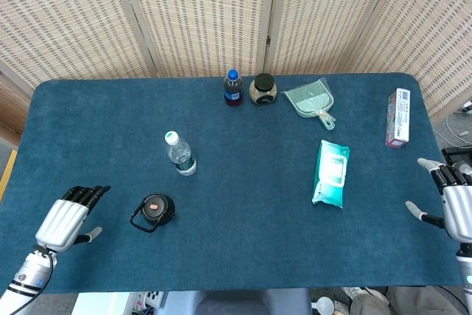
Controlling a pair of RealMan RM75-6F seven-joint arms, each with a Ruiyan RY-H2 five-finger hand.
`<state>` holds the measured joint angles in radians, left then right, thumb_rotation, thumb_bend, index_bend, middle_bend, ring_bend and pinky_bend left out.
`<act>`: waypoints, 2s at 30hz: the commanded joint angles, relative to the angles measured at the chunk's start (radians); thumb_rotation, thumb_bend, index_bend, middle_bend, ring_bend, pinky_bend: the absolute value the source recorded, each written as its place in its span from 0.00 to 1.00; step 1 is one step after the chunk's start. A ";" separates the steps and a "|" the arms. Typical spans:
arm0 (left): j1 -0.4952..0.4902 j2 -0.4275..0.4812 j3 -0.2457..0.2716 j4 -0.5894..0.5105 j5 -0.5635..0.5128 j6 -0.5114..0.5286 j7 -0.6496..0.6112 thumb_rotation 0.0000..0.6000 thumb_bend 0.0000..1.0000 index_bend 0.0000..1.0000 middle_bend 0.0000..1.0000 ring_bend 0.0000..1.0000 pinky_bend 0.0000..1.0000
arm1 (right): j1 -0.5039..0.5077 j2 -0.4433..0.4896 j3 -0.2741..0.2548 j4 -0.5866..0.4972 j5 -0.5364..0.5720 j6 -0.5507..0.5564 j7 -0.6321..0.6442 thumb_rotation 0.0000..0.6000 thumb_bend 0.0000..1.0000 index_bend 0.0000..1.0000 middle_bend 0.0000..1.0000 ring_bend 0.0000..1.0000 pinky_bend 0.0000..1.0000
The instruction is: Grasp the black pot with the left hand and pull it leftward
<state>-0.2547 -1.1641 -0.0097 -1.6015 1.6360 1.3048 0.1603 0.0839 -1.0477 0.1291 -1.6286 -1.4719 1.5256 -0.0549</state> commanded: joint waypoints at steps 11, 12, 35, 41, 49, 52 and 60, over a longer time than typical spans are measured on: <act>-0.107 -0.067 -0.017 -0.091 -0.029 -0.139 0.069 1.00 0.17 0.09 0.17 0.22 0.18 | 0.000 -0.011 -0.009 0.024 0.004 -0.011 0.010 1.00 0.15 0.23 0.28 0.26 0.36; -0.115 -0.072 -0.019 -0.093 -0.029 -0.146 0.071 1.00 0.17 0.09 0.16 0.22 0.18 | -0.001 -0.012 -0.010 0.025 0.005 -0.012 0.011 1.00 0.15 0.23 0.28 0.26 0.36; -0.228 -0.179 -0.027 -0.112 -0.090 -0.255 0.160 1.00 0.17 0.09 0.16 0.22 0.18 | -0.010 -0.019 -0.010 0.060 0.034 -0.022 0.049 1.00 0.15 0.23 0.26 0.26 0.36; -0.233 -0.192 -0.020 -0.086 -0.106 -0.254 0.191 1.00 0.17 0.09 0.16 0.22 0.18 | -0.012 -0.020 -0.012 0.064 0.028 -0.017 0.054 1.00 0.15 0.23 0.26 0.26 0.36; -0.238 -0.200 -0.031 -0.039 -0.146 -0.248 0.190 1.00 0.17 0.09 0.16 0.22 0.18 | -0.011 -0.025 -0.012 0.066 0.028 -0.019 0.053 1.00 0.15 0.22 0.25 0.26 0.36; -0.244 -0.209 -0.042 -0.020 -0.166 -0.249 0.180 1.00 0.17 0.09 0.16 0.22 0.18 | -0.011 -0.026 -0.011 0.068 0.029 -0.019 0.053 1.00 0.15 0.23 0.25 0.26 0.36; -0.258 -0.223 -0.065 0.006 -0.204 -0.245 0.165 1.00 0.17 0.09 0.16 0.22 0.18 | -0.013 -0.027 -0.011 0.066 0.029 -0.018 0.055 1.00 0.15 0.23 0.25 0.26 0.36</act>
<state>-0.5116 -1.3875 -0.0739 -1.5954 1.4292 1.0561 0.3274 0.0712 -1.0743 0.1177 -1.5625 -1.4428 1.5081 0.0003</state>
